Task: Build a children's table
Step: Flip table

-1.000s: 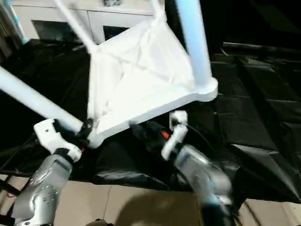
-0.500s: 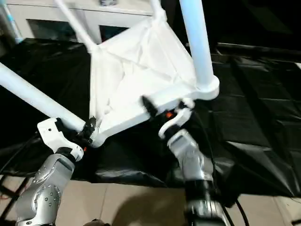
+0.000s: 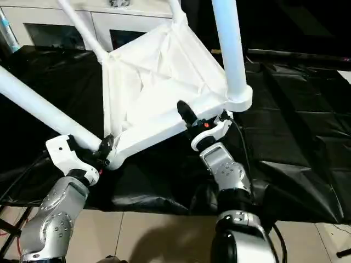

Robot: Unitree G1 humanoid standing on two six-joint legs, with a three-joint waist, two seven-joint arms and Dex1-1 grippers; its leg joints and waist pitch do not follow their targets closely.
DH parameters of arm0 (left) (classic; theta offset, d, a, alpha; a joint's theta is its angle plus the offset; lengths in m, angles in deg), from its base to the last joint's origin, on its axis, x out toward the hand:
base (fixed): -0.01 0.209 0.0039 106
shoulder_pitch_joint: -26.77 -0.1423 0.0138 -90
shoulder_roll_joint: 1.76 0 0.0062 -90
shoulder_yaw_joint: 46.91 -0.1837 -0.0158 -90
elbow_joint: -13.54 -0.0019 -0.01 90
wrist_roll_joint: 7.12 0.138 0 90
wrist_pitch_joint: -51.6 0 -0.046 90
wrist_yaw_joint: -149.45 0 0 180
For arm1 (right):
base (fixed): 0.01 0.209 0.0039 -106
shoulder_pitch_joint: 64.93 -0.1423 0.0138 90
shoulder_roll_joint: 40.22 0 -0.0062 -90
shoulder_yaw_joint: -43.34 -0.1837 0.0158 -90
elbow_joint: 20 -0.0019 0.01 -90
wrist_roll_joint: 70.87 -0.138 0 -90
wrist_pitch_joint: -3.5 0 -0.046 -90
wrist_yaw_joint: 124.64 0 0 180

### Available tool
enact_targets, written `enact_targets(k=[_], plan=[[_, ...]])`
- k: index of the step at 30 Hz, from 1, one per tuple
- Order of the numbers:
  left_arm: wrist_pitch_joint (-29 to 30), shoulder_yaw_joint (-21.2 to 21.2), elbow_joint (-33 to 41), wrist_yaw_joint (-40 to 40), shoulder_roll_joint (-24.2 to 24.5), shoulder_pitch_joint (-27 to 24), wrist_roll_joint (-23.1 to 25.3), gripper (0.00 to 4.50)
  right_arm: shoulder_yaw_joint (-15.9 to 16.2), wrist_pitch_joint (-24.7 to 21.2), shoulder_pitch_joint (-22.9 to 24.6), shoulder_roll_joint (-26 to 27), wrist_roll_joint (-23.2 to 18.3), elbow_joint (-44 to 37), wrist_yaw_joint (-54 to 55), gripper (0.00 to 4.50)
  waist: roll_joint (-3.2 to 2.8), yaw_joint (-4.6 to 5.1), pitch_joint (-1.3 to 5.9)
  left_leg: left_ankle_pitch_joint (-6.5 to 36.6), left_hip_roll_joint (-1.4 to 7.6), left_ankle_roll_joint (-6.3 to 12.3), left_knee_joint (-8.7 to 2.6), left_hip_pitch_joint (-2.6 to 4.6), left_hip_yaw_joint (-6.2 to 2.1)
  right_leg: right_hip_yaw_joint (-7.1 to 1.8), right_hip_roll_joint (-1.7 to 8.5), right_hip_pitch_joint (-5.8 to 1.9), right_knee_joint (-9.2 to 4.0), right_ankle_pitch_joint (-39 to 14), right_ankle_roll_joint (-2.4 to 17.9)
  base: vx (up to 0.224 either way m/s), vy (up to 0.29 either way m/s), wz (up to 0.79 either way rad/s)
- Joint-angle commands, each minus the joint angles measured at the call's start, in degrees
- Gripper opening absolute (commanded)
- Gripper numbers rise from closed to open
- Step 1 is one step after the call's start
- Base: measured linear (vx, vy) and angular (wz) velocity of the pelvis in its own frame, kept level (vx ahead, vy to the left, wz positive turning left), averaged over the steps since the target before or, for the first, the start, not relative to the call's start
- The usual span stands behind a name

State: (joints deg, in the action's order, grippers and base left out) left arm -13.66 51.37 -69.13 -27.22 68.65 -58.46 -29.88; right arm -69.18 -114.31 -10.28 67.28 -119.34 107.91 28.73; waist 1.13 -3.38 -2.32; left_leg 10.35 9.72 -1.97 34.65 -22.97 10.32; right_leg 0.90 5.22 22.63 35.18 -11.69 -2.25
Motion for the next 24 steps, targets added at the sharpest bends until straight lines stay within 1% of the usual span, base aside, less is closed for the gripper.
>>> enact_targets(k=[1,2,3,4,5,7,8,9,10,11,12,13,14,15,16,17,18,19,20,21,22,24], plan=[[1.5,-3.7,-0.8,3.6,-2.4,1.2,-3.2,2.25,1.8,-2.2,-0.8,0.1,0.3,1.4,-0.7,3.32,0.36,-0.28,3.5,6.5,2.74,1.75,-4.19,1.37,-0.46,-0.92,2.0,-2.2,-3.46,-2.0,11.9,0.0,0.0,0.0],[1.4,-3.9,-1.1,3.7,-2.2,1.5,-3.0,2.25,1.7,-3.0,-0.9,-0.1,0.0,1.9,-1.5,3.2,0.37,-0.26,3.51,6.4,2.76,1.79,-4.19,1.35,-0.45,-0.92,2.02,-2.19,-3.42,-1.8,12.0,0.0,0.0,0.0],[1.2,-3.9,-1.3,3.6,-2.1,1.6,-2.8,2.25,1.3,-2.7,-1.1,-0.2,0.0,2.2,-1.4,3.2,0.32,-0.32,3.52,6.5,2.79,1.87,-4.16,1.39,-0.42,-0.92,2.06,-2.18,-3.45,-2.0,12.1,0.0,0.0,0.0],[1.1,-3.9,-1.3,3.6,-2.0,1.6,-2.7,2.25,1.2,-2.6,-1.1,-0.2,0.0,2.4,-1.3,3.1,0.34,-0.31,3.55,6.3,2.8,1.93,-4.13,1.35,-0.39,-0.93,2.07,-2.18,-3.42,-1.8,12.2,0.0,0.0,0.0],[1.0,-3.5,-1.8,4.2,-2.2,1.8,-3.4,2.6,0.6,-2.0,-1.5,-0.2,0.1,2.9,-1.2,2.94,0.29,-0.35,3.52,6.2,2.79,1.97,-4.14,1.36,-0.35,-0.91,2.08,-2.13,-3.4,-1.9,12.4,0.0,0.0,0.0],[1.5,-3.4,-1.8,4.5,-2.0,1.8,-3.7,2.95,0.2,-1.6,-1.7,-0.2,0.2,3.2,-1.0,2.81,0.32,-0.35,3.48,6.7,2.81,1.8,-4.19,1.38,-0.32,-0.91,2.08,-2.08,-3.49,-2.8,12.4,0.0,0.0,0.0],[1.8,-3.0,-1.9,4.3,-1.9,1.7,-3.6,2.95,-0.5,-0.8,-2.1,-0.3,0.5,3.7,-0.5,2.81,0.1,-0.43,3.52,6.9,2.82,1.36,-4.18,1.54,-0.26,-0.89,2.12,-1.89,-3.47,-3.6,12.8,0.0,0.0,0.0],[1.8,-2.8,-1.8,3.9,-2.0,1.6,-3.5,2.98,-0.6,-0.6,-2.2,-0.4,0.7,3.7,-0.3,2.7,0.07,-0.39,3.51,6.9,2.8,1.0,-4.2,1.51,-0.26,-0.87,2.07,-1.86,-3.41,-3.7,13.0,0.0,0.0,0.0],[1.7,-2.6,-1.8,3.9,-2.1,1.6,-3.5,3.07,-0.7,-0.5,-2.3,-0.5,0.8,3.8,-0.4,2.56,0.07,-0.4,3.64,6.5,2.8,0.7,-4.13,1.51,-0.26,-0.85,1.97,-1.95,-3.32,-2.6,13.0,0.0,0.0,0.0],[1.8,-2.5,-1.8,3.9,-2.1,1.6,-3.5,3.19,-0.9,-0.5,-2.3,-0.5,0.7,3.8,-0.4,2.48,-0.05,-0.34,3.66,6.0,2.82,0.97,-4.11,1.41,-0.28,-0.82,1.9,-2.02,-3.22,-1.0,13.1,0.0,0.0,0.0],[1.8,-2.5,-1.8,4.0,-2.0,1.5,-3.5,3.3,-1.0,-0.4,-2.3,-0.5,0.6,3.8,-0.5,2.44,0.12,-0.34,3.7,5.7,2.81,1.31,-4.05,1.4,-0.21,-0.82,1.87,-2.1,-3.18,-0.2,13.0,0.0,0.0,0.0],[1.4,-1.8,-1.6,3.9,-1.8,1.4,-3.6,3.3,-1.4,0.5,-2.5,-0.7,0.8,3.7,-0.3,2.44,-0.03,-0.4,3.78,5.1,2.75,1.57,-3.92,1.35,-0.21,-0.87,1.98,-2.18,-3.02,0.8,13.1,0.0,0.0,0.0],[1.1,-1.4,-1.3,3.9,-1.5,1.2,-3.6,3.38,-1.7,0.7,-2.6,-0.8,0.6,3.5,-0.1,2.31,-0.1,-0.51,3.89,3.2,2.69,2.73,-3.73,1.27,-0.17,-0.85,1.96,-2.22,-2.78,3.4,13.7,0.0,0.0,0.0],[0.6,-0.4,-0.3,3.8,-1.1,0.4,-4.0,3.46,-1.9,1.2,-2.6,-1.0,0.7,2.7,0.5,2.19,-0.46,-0.55,3.99,2.5,2.7,3.0,-3.63,1.31,-0.19,-0.81,1.96,-2.23,-2.68,4.4,13.9,0.0,0.0,0.0],[0.5,0.1,0.1,3.8,-0.9,0.1,-4.3,3.56,-1.9,1.5,-2.6,-1.1,0.9,2.4,0.7,2.12,-0.43,-0.4,3.87,2.6,2.72,3.26,-3.64,1.32,-0.07,-0.78,1.78,-2.11,-2.75,5.0,14.2,0.0,0.0,0.0],[0.5,0.3,0.2,3.8,-0.8,0.0,-4.4,3.66,-1.9,1.7,-2.6,-1.1,1.0,2.3,0.7,2.08,-0.35,-0.43,3.89,2.8,2.73,3.29,-3.63,1.32,-0.08,-0.77,1.84,-2.19,-2.68,5.0,14.4,0.0,0.0,0.0],[0.7,0.8,1.1,3.9,-0.4,-0.7,-4.8,3.73,-2.3,1.9,-2.6,-1.2,0.9,1.9,1.1,2.06,-0.39,-0.44,3.83,3.3,2.77,3.37,-3.69,1.31,-0.06,-0.78,1.87,-2.21,-2.74,4.5,14.6,0.0,0.0,0.0],[1.1,1.3,2.4,4.2,0.2,-2.0,-5.5,3.79,-2.7,2.5,-2.7,-1.4,1.2,1.6,1.8,2.04,-0.79,-0.46,3.78,3.9,2.83,3.1,-3.75,1.39,-0.1,-0.74,1.86,-2.13,-2.78,3.6,14.7,0.0,0.0,0.0],[1.5,1.6,3.7,4.7,0.9,-3.3,-6.1,3.87,-3.0,2.9,-2.8,-1.7,1.3,1.3,2.2,2.03,-0.53,-0.24,3.68,4.7,2.95,2.79,-3.9,1.33,-0.1,-0.71,1.8,-2.18,-2.86,2.9,14.7,0.0,0.0,0.0],[1.9,1.8,5.0,5.2,1.4,-4.7,-6.5,3.87,-3.5,3.2,-2.9,-1.9,1.3,1.0,2.5,2.03,-0.65,-0.32,3.7,5.1,2.92,2.62,-3.88,1.42,-0.05,-0.7,1.77,-2.12,-2.93,2.3,14.5,0.0,0.0,0.0],[2.0,1.9,6.1,5.8,1.9,-5.9,-6.8,4.02,-3.8,3.5,-3.0,-2.1,1.5,0.8,3.0,2.03,-0.57,-0.28,3.63,5.8,2.92,2.43,-3.92,1.48,0.04,-0.75,1.75,-2.01,-3.05,1.1,14.4,0.0,0.0,0.0],[2.0,2.2,8.1,6.9,3.0,-8.5,-7.2,4.08,-4.5,3.9,-3.0,-2.8,1.5,-0.3,3.5,2.03,-0.68,-0.3,3.58,6.4,3.0,2.13,-4.01,1.5,-0.01,-0.75,1.75,-2.01,-3.12,0.2,14.1,0.0,0.0,0.0]])
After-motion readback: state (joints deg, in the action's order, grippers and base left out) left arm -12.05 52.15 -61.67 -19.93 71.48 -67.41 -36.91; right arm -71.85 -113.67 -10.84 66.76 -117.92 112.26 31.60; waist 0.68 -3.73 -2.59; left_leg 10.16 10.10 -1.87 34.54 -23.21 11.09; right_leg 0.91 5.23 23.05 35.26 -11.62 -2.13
